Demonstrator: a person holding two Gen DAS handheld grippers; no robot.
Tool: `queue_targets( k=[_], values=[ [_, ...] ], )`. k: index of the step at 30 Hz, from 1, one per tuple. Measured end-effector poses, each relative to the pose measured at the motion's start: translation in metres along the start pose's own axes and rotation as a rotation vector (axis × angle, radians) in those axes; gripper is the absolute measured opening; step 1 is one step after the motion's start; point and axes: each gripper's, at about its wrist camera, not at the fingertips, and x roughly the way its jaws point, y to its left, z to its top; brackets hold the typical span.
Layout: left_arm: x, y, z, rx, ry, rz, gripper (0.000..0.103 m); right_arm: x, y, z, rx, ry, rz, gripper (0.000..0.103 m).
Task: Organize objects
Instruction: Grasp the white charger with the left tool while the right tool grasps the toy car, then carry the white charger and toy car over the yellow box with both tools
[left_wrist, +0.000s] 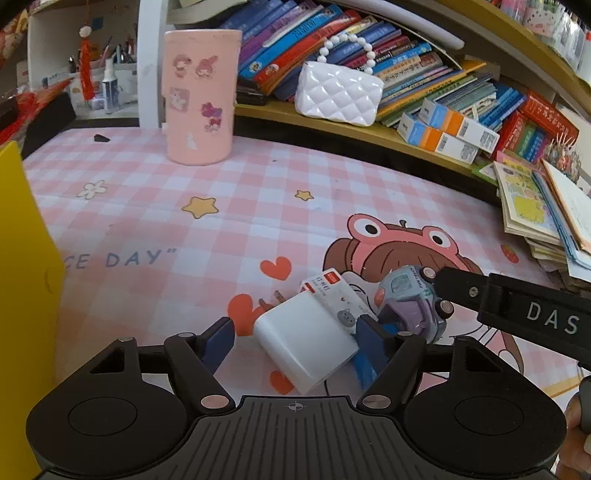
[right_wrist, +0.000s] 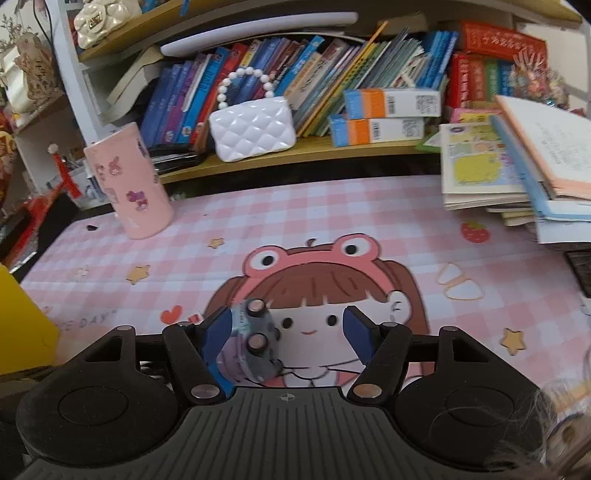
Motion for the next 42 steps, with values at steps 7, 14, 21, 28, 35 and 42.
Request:
queue_targets(
  k=[7, 14, 21, 28, 35, 42],
  values=[
    [0.007, 0.007, 0.000, -0.011, -0.010, -0.038, 0.059, 0.016, 0.007, 0.005, -0.020, 0.047, 0.055, 0.065],
    [-0.015, 0.021, -0.012, -0.011, -0.029, -0.005, 0.052, 0.044, 0.015, 0.001, -0.055, 0.150, 0.065, 0.048],
    [-0.037, 0.021, -0.016, -0.001, -0.071, -0.037, 0.050, 0.018, 0.023, -0.003, -0.074, 0.081, 0.039, 0.044],
    [-0.076, 0.018, -0.024, 0.014, -0.117, -0.104, 0.050, -0.046, 0.029, -0.021, -0.064, 0.001, -0.025, 0.044],
    [-0.139, 0.028, -0.049, 0.034, -0.144, -0.183, 0.050, -0.109, 0.041, -0.059, -0.044, -0.001, -0.073, 0.044],
    [-0.201, 0.059, -0.085, 0.054, -0.155, -0.198, 0.050, -0.163, 0.081, -0.102, -0.050, 0.010, -0.068, 0.044]
  ],
)
